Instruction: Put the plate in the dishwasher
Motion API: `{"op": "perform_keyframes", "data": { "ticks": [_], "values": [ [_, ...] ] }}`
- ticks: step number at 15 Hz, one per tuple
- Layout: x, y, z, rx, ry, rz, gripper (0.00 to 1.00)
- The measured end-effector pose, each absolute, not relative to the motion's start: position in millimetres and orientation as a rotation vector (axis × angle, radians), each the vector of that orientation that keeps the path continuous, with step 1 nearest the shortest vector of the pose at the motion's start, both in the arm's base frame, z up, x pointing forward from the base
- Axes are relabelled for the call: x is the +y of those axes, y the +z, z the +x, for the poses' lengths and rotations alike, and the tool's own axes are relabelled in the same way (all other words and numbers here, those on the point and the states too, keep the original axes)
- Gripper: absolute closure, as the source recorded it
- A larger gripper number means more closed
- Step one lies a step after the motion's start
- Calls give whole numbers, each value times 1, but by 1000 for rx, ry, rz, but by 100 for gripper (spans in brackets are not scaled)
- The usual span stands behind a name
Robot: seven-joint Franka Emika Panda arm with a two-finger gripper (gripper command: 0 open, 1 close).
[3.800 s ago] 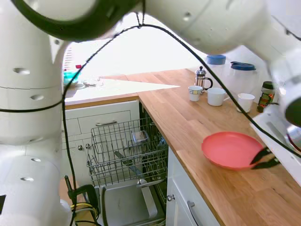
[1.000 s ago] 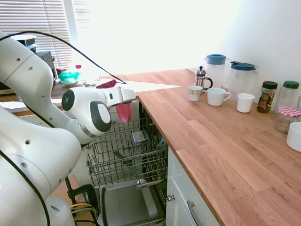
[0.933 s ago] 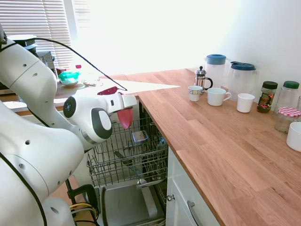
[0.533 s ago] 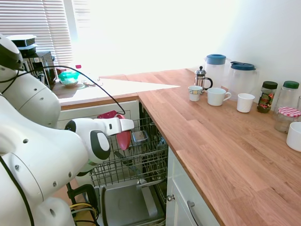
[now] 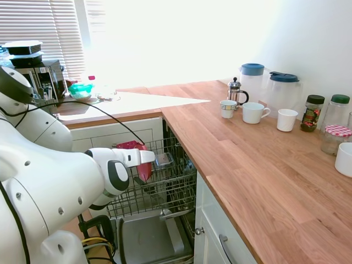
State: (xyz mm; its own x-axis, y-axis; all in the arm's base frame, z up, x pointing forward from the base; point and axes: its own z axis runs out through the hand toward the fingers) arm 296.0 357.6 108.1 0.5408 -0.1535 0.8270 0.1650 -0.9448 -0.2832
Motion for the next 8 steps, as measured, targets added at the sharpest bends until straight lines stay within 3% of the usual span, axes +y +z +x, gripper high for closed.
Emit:
{"op": "perform_keyframes", "data": {
  "ticks": [5,6,8],
  "values": [
    [362,83,288,87,-1275,-2524,100],
    [363,81,288,104,-1265,-2528,0],
    [364,80,287,136,-1246,-2526,0]
  ]
}}
